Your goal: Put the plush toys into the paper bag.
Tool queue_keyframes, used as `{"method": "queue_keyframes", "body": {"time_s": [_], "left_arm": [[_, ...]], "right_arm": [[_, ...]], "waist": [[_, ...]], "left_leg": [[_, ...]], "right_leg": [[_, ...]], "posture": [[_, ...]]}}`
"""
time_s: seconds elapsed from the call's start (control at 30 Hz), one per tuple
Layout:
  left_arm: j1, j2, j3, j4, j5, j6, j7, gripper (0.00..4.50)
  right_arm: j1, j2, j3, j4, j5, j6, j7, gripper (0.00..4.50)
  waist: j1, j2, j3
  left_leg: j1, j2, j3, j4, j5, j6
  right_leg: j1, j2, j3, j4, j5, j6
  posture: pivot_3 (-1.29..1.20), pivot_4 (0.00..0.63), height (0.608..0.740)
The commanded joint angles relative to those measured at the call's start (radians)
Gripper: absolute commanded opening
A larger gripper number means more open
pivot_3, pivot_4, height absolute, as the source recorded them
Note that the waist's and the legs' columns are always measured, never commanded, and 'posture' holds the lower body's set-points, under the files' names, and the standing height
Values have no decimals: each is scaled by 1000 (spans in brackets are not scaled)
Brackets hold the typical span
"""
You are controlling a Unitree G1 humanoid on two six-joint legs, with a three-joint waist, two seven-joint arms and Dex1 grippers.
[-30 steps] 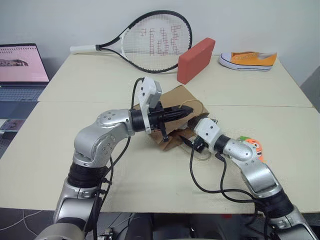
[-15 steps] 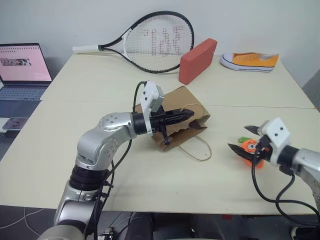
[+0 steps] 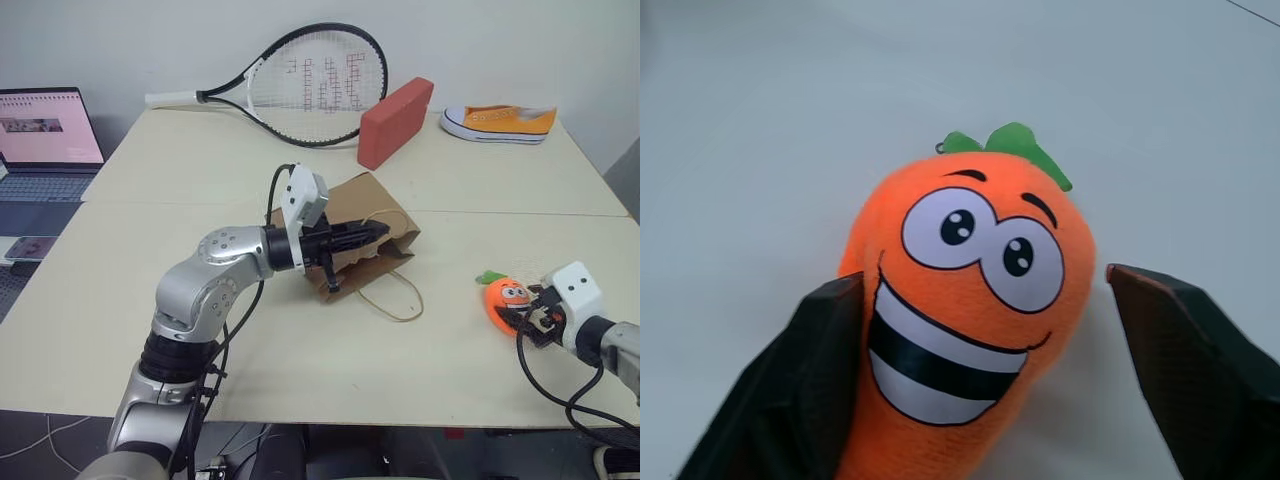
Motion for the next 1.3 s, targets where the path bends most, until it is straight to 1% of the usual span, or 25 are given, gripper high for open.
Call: {"method": "queue_keyframes", "body": {"time_s": [0.03, 0.23, 0.3, 0.33, 0.43, 0.5, 0.63, 0.77, 0.93, 1.1, 1.3], "left_arm": [[-2, 9, 13, -43, -1, -16, -1, 0], [-6, 17, 38, -42, -22, -6, 6, 0], [-14, 20, 54, -38, -38, 4, 5, 0], [-18, 20, 62, -35, -48, 9, 5, 0], [-36, 24, 83, -21, -70, 26, 3, 0], [-44, 28, 88, -17, -79, 34, -1, 0], [-49, 35, 85, -30, -101, 56, -14, 0], [-50, 29, 81, -40, -112, 67, -8, 0], [-53, 22, 76, -53, -121, 78, 3, 0], [-57, 14, 79, -62, -124, 89, 13, 0], [-57, -3, 73, -71, -125, 94, 26, 0]], "right_arm": [[-9, -3, -8, -2, -4, 3, -16, 2593], [-30, -12, -4, -36, 36, 13, 21, 587], [-44, -19, 1, -81, 68, 28, 44, 138], [-54, -23, 6, -108, 89, 38, 59, 69], [-96, -42, 44, -213, 172, 93, 112, 69], [-140, -39, 83, -271, 220, 132, 121, 69], [-264, 20, 192, -318, 259, 187, 65, 69], [-406, 127, 330, -267, 216, 200, -17, 69], [-529, 261, 494, -132, 95, 135, -113, 69], [-602, 356, 568, -20, 9, 67, -160, 69], [-659, 465, 584, 61, -28, 23, -192, 69]], "waist": [[0, 0, 0], [-1, 0, 0], [-1, 0, 0], [-2, 0, 0], [-3, 0, 0], [-3, 0, 0], [-1, 0, 0], [-1, 0, 0], [-2, -1, 0], [-2, 0, 0], [-3, 0, 0]], "left_leg": [[0, 0, 0, 0, 0, 0], [0, 0, 0, 1, 0, 0], [0, 0, 0, 1, 0, 0], [0, 0, 0, 0, 0, 0], [0, 0, 0, 0, 0, 0], [0, 0, -1, 0, 0, 0], [0, 0, -1, 0, 0, 0], [0, 0, -1, 0, 0, 0], [-1, 0, -2, -2, 0, 0], [-1, 0, -2, -3, 0, 0], [-1, 0, -2, -4, 0, 0]], "right_leg": [[0, 0, 0, 0, 0, 0], [1, 0, 0, -1, 0, 0], [1, 0, 0, -1, 0, 0], [1, 0, 0, 0, 0, 0], [0, 0, 0, 0, 0, 0], [0, 0, -1, 0, 0, 0], [0, 0, -1, 0, 0, 0], [-1, 0, -1, -1, 0, 0], [-2, 0, -1, 0, 0, 1], [-3, 0, -2, 1, 2, 4], [-3, 0, -2, 1, 3, 4]], "posture": [[0, 150, 740], [0, 150, 740], [0, 150, 740], [0, 150, 740], [0, 150, 740], [0, 150, 740], [0, 150, 740], [0, 150, 740], [0, 150, 740], [0, 150, 740], [0, 150, 740]]}}
